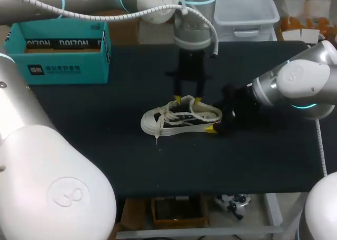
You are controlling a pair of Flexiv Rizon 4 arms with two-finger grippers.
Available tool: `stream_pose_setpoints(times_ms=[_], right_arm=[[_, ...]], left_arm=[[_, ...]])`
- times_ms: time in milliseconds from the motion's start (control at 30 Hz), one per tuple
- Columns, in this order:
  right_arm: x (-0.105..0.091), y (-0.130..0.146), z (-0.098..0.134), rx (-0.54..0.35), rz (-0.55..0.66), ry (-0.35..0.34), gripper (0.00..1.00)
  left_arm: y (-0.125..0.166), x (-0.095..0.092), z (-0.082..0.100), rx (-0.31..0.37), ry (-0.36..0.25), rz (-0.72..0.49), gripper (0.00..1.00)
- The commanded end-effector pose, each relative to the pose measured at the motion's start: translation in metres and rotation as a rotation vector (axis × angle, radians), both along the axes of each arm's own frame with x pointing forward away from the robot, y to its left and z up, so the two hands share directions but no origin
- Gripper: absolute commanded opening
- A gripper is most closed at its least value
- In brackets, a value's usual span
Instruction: Open the shoe tongue, take the insole out of the shoe, put the insole back into the shoe, and pack the shoe into the shoebox
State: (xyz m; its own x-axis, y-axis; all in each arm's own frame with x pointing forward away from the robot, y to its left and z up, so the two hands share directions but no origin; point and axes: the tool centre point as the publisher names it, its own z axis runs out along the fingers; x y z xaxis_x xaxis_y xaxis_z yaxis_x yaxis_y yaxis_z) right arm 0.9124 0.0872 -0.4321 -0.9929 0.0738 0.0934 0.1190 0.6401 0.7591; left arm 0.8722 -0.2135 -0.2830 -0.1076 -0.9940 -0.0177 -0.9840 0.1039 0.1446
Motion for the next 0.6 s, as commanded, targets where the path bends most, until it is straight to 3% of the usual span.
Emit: stream_pose_setpoints(times_ms=[33,600], right_arm=[[-0.002,-0.001,-0.008,0.002,0.0,0.0,0.0],[-0.002,-0.001,-0.008,0.002,0.0,0.0,0.0]], left_arm=[[-0.011,0.006,-0.009,0.097,0.008,0.0,0.42],[-0.015,0.013,-0.025,0.208,0.004,0.058,0.41]])
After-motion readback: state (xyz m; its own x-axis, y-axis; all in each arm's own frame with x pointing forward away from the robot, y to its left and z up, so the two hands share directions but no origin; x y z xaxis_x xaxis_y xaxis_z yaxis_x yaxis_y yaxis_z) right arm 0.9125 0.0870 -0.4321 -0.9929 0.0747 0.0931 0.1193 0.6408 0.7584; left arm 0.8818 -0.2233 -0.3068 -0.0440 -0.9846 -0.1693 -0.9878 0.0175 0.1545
